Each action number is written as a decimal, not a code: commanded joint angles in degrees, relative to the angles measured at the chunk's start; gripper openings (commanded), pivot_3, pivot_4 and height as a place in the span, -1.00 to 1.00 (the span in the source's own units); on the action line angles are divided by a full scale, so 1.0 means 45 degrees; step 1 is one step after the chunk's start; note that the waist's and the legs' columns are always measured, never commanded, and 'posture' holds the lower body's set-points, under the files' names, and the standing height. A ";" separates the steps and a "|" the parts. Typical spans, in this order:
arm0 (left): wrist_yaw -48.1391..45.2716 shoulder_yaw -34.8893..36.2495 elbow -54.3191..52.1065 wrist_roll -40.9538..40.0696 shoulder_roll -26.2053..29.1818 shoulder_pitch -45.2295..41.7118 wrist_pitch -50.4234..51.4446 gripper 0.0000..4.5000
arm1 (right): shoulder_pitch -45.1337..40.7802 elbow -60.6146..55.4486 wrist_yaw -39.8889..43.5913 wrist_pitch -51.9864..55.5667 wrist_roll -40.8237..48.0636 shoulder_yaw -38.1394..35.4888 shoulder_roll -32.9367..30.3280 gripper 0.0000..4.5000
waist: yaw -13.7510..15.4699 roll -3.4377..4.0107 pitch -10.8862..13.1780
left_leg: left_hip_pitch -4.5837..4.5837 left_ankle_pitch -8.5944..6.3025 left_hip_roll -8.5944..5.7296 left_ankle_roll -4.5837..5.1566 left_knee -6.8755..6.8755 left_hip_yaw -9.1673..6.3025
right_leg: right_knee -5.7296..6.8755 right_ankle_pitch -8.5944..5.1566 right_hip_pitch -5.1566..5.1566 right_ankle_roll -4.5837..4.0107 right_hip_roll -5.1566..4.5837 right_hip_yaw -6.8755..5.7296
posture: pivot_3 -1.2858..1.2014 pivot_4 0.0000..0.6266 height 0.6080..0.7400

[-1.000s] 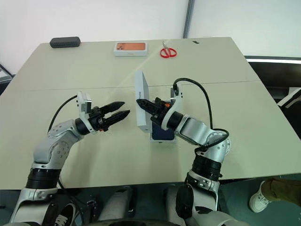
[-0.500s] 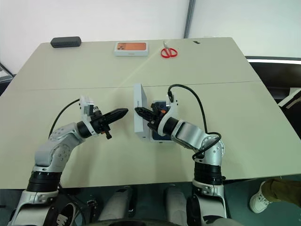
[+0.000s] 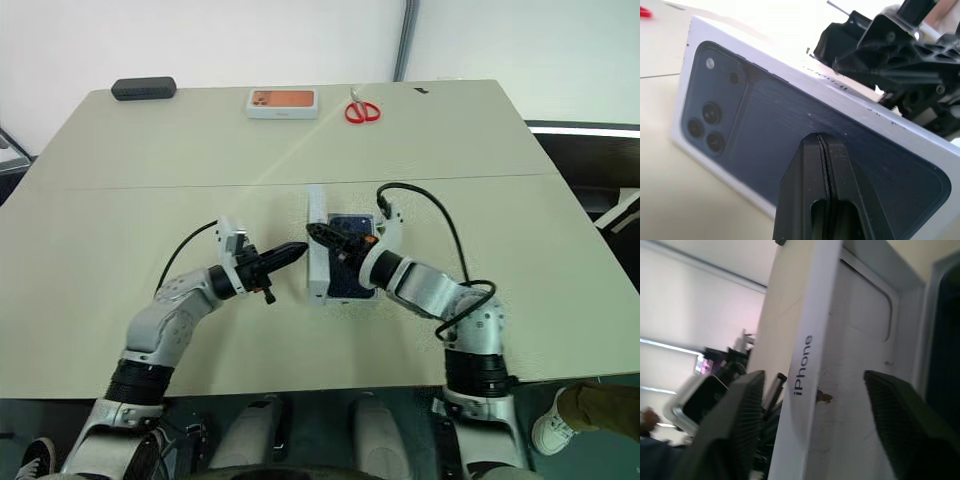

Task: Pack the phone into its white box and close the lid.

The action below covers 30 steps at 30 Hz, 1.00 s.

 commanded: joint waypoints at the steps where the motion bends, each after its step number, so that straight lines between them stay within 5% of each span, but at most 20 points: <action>1: 0.0067 -0.0338 0.0203 0.0298 -0.0489 -0.0448 -0.0487 -1.00 | -0.0219 -0.0794 0.3157 -0.1928 -0.3431 0.0117 -0.1730 0.56 | 0.0006 -0.0004 -0.0001 | 0.0000 -0.0001 0.0001 0.0002 0.0000 -0.0003 | -0.0007 0.0000 0.0004 0.0001 0.0002 -0.0003 | 0.03 -0.52 1.00; 5: 0.0094 -0.0445 0.0738 0.0614 -0.0861 -0.0765 -0.0753 -1.00 | -0.0396 -0.0155 0.4463 -0.3586 -0.5438 -0.0148 -0.2211 0.56 | -0.0050 -0.0010 0.0000 | 0.0003 -0.0002 -0.0015 0.0003 0.0003 0.0002 | -0.0013 0.0000 0.0009 0.0002 0.0020 -0.0002 | 0.03 -0.52 1.00; 9: -0.0048 -0.0593 0.0923 0.0790 -0.0903 -0.0869 -0.0698 -1.00 | 0.0135 -0.0060 0.6640 -0.7559 -1.1724 0.2582 -0.4419 0.56 | -0.0034 -0.0003 0.0003 | 0.0006 -0.0003 0.0004 0.0004 -0.0001 -0.0002 | -0.0012 0.0001 0.0004 0.0001 0.0056 0.0004 | 0.03 -0.52 1.00; 19: 0.0030 0.0192 0.0499 0.0839 0.0712 -0.0593 -0.0127 -1.00 | 0.0806 0.0958 0.9066 -1.0658 -1.5461 0.3433 -0.4873 0.56 | -0.0020 -0.0008 0.0004 | 0.0010 -0.0003 0.0020 0.0003 0.0004 -0.0006 | -0.0012 0.0006 0.0006 -0.0007 0.0063 0.0008 | 0.03 -0.52 1.00; 22: 0.0315 0.0619 0.0381 0.0630 0.1029 -0.0542 0.0153 -1.00 | 0.0937 0.1273 0.9427 -1.0991 -1.5843 0.3257 -0.4849 0.18 | 0.0010 -0.0008 0.0004 | 0.0010 -0.0003 0.0039 0.0003 0.0003 -0.0011 | -0.0014 0.0006 0.0007 -0.0007 0.0060 0.0007 | 0.03 -0.52 1.00; 27: 0.0524 0.0401 0.0494 0.0852 0.1031 -0.0431 0.0538 -1.00 | 0.0943 0.1570 0.9455 -1.1003 -1.6293 0.2953 -0.4544 -0.94 | 0.0186 -0.0008 0.0004 | 0.0011 -0.0003 0.0036 0.0002 0.0007 -0.0013 | -0.0014 0.0006 0.0011 -0.0007 0.0049 0.0008 | 0.03 -0.52 1.00; 30: 0.0689 0.0149 0.0589 0.1026 0.0886 -0.0420 0.0844 -1.00 | 0.1050 0.1403 0.9685 -1.0927 -1.6392 0.2963 -0.4375 -0.99 | 0.0288 -0.0008 0.0004 | 0.0012 -0.0003 0.0035 0.0002 0.0009 -0.0009 | -0.0015 0.0007 0.0012 -0.0008 0.0049 0.0008 | 0.03 -0.52 1.00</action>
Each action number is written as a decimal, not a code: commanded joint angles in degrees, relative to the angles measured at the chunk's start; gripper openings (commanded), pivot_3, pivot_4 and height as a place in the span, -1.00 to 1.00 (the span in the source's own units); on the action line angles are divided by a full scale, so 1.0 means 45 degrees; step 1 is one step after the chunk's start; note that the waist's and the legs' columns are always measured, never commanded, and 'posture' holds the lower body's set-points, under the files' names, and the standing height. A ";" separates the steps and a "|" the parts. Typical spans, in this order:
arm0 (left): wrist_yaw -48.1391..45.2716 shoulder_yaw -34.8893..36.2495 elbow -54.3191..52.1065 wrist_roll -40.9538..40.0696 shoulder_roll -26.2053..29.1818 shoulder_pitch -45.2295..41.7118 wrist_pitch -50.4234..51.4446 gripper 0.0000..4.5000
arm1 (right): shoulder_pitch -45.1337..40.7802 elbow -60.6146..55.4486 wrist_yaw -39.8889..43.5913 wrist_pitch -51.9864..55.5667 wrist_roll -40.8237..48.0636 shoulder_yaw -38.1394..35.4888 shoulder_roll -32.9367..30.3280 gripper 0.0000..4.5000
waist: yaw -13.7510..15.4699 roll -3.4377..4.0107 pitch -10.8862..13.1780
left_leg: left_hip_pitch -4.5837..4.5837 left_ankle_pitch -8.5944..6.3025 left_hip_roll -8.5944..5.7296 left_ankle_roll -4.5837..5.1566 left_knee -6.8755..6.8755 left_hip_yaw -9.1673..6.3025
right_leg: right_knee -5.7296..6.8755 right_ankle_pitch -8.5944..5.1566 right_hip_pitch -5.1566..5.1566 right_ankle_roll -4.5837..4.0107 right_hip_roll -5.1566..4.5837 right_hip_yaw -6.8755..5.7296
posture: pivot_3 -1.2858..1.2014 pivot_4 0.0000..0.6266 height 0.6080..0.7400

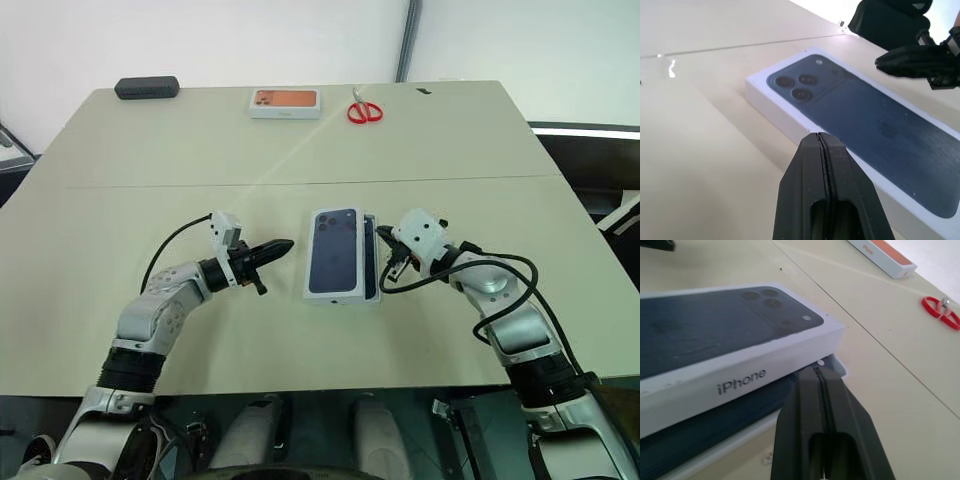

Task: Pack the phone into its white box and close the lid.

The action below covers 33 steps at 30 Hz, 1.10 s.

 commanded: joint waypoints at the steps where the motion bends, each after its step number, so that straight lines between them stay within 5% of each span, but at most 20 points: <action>1: 0.0212 -0.0343 -0.0115 0.0189 -0.0089 -0.0067 0.0393 -1.00 | 0.0080 -0.0454 0.0316 -0.0101 -0.0110 -0.0238 0.0164 -0.99 | 0.0028 0.0000 0.0000 | 0.0000 0.0000 0.0000 0.0000 0.0000 0.0001 | 0.0000 0.0000 0.0000 0.0000 0.0000 0.0000 | 0.03 -0.52 1.00; 33: 0.0273 -0.1495 0.1048 0.1332 -0.2203 -0.1757 0.0530 -1.00 | 0.1205 -0.1917 0.1768 0.0951 -0.0953 -0.0943 0.0117 -0.99 | 0.0047 0.0002 -0.0002 | 0.0027 0.0000 -0.0030 -0.0001 0.0012 -0.0015 | -0.0007 0.0000 0.0052 0.0001 -0.0014 -0.0019 | 0.03 -0.52 1.00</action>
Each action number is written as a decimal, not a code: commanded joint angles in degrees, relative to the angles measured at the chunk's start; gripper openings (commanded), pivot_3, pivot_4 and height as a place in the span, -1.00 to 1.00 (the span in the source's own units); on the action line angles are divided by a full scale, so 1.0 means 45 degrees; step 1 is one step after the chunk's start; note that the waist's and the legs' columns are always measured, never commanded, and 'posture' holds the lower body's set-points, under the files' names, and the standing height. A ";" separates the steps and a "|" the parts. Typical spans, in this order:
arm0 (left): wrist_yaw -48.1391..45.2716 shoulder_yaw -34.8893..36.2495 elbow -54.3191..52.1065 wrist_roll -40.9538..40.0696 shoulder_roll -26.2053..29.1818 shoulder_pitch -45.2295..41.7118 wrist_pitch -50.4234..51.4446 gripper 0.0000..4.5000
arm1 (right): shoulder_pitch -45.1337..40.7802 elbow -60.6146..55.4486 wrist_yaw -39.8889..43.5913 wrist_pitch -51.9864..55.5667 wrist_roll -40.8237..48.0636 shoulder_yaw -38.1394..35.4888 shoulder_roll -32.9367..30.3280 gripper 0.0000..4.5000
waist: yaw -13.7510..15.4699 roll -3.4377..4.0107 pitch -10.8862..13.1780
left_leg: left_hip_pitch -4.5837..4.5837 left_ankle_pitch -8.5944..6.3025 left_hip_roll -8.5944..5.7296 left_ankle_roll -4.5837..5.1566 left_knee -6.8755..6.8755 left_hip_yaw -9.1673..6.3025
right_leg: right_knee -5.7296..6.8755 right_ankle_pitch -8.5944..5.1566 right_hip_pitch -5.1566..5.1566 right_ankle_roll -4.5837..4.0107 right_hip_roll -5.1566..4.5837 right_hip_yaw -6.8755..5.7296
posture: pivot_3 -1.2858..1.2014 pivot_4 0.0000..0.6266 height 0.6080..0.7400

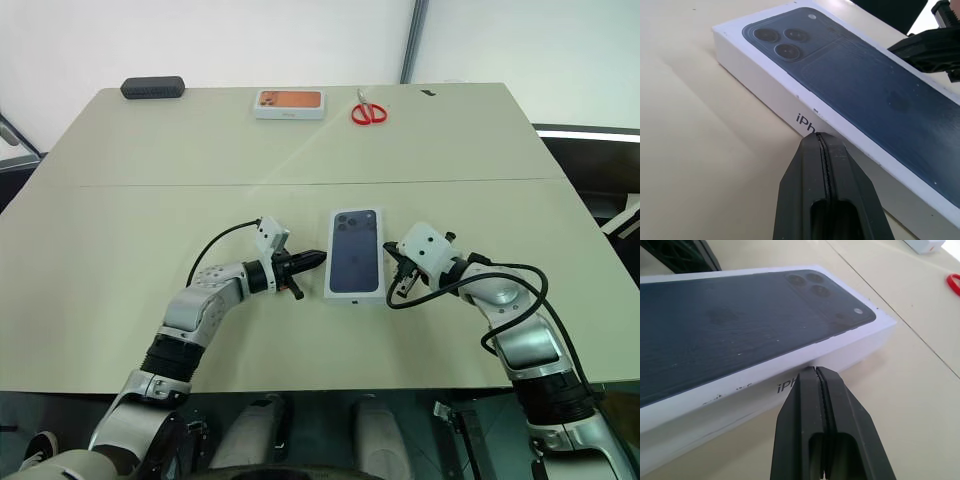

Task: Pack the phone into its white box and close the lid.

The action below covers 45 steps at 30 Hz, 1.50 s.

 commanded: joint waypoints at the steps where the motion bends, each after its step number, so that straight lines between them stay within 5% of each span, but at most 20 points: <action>1: -0.0266 -0.0196 -0.0331 -0.0163 -0.0240 -0.0522 -0.0195 -1.00 | -0.0026 -0.0584 0.0180 -0.0108 0.0077 0.0047 0.0058 -0.99 | 0.0002 0.0000 0.0000 | 0.0000 0.0000 -0.0001 0.0000 0.0000 0.0003 | -0.0001 0.0000 0.0001 0.0000 0.0000 0.0001 | 0.03 -0.52 1.00; 45: -0.0358 -0.0399 -0.0983 -0.0075 -0.0299 -0.0140 0.0004 -1.00 | 0.0258 -0.0449 0.1116 -0.0031 -0.0544 0.0086 -0.0140 -0.99 | 0.0008 0.0000 0.0000 | 0.0004 0.0000 -0.0004 0.0000 0.0006 0.0002 | 0.0000 0.0000 0.0008 0.0001 -0.0002 0.0001 | 0.03 -0.52 1.00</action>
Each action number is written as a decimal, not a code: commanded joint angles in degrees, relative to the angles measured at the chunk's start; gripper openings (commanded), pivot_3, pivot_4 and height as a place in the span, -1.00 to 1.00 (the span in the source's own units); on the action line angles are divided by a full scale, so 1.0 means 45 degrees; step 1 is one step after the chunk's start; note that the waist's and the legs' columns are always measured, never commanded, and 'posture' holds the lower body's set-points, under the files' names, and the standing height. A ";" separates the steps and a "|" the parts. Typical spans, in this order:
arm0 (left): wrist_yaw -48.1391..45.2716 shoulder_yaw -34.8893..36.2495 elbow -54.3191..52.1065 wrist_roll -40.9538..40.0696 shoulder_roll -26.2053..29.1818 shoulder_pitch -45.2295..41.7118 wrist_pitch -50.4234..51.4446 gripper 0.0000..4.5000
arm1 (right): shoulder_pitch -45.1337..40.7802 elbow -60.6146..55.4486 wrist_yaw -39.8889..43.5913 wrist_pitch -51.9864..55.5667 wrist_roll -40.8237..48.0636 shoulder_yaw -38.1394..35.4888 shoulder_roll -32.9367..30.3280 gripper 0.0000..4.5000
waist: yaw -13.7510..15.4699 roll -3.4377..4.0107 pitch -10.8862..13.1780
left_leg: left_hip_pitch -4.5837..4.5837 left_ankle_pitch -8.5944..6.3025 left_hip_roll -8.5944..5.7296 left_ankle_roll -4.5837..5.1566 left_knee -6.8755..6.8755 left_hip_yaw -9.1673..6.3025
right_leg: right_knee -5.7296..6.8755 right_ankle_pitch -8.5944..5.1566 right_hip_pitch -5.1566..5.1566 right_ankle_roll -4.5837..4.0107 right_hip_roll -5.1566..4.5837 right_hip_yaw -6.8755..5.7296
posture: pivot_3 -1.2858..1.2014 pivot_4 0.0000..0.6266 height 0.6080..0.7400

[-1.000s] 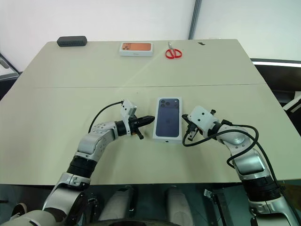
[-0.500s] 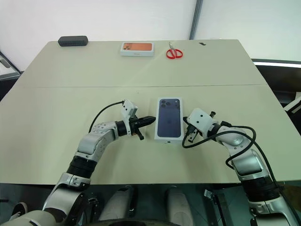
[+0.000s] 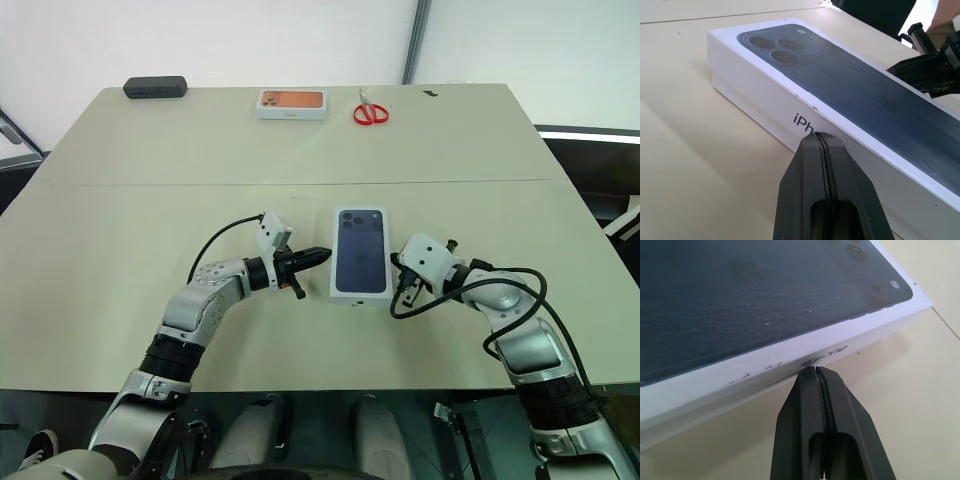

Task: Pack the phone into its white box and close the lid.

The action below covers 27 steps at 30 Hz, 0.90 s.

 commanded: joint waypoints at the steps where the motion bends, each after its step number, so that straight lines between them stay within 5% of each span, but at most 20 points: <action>1: -0.0115 -0.0293 -0.0332 -0.0274 -0.0316 -0.0159 0.0136 -1.00 | 0.0040 -0.0526 0.0265 -0.0433 -0.0036 0.0291 -0.0109 -0.99 | 0.0001 0.0000 0.0000 | 0.0000 0.0000 -0.0001 0.0000 0.0000 0.0001 | 0.0000 0.0000 0.0000 0.0000 0.0000 0.0000 | 0.03 -0.52 1.00; 27: -0.0079 -0.0045 -0.0393 -0.0129 0.0104 0.0282 -0.0174 -1.00 | -0.0001 -0.0130 0.0797 -0.1081 -0.0503 0.0383 -0.0299 -0.99 | -0.0028 0.0000 -0.0001 | 0.0009 0.0000 -0.0002 0.0000 0.0003 0.0004 | 0.0010 0.0000 0.0003 0.0000 0.0004 0.0001 | 0.03 -0.52 1.00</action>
